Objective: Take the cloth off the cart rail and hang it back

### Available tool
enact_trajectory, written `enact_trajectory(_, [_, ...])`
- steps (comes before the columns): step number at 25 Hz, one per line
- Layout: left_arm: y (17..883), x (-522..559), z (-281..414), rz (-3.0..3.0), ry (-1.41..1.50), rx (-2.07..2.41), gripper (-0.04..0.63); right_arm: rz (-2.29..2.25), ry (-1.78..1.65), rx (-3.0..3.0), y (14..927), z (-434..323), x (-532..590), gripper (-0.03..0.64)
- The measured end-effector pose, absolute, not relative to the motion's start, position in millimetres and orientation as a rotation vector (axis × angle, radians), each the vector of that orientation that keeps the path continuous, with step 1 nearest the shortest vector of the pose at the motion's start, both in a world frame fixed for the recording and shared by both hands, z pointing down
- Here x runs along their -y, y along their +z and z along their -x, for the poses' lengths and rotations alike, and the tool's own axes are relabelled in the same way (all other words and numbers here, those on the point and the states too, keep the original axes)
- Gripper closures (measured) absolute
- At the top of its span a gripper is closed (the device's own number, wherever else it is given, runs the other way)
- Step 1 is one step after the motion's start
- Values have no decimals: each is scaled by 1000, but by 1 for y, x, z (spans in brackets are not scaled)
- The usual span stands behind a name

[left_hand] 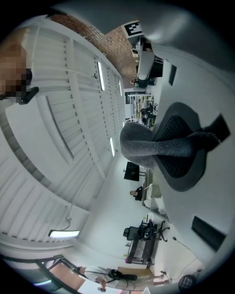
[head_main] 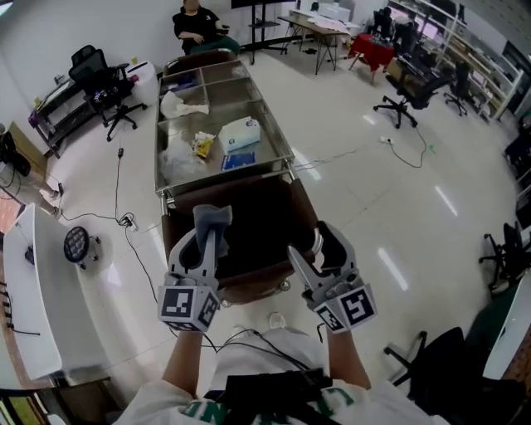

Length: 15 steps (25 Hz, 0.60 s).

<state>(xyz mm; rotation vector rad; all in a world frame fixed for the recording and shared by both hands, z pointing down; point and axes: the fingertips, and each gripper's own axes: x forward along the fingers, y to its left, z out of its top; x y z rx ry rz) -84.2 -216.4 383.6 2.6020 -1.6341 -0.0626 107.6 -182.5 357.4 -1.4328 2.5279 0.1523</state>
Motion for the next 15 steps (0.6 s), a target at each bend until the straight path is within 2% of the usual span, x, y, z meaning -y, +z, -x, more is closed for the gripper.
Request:
enact_trajectory(7, [432,287,-35,-2534,34,1190,563,1578,164,-2408,359,-171,178,301])
enact_trajectory(15, [506,359,-136,-2476,464,1161,563,1673,171,-2322,359,-220,169,301])
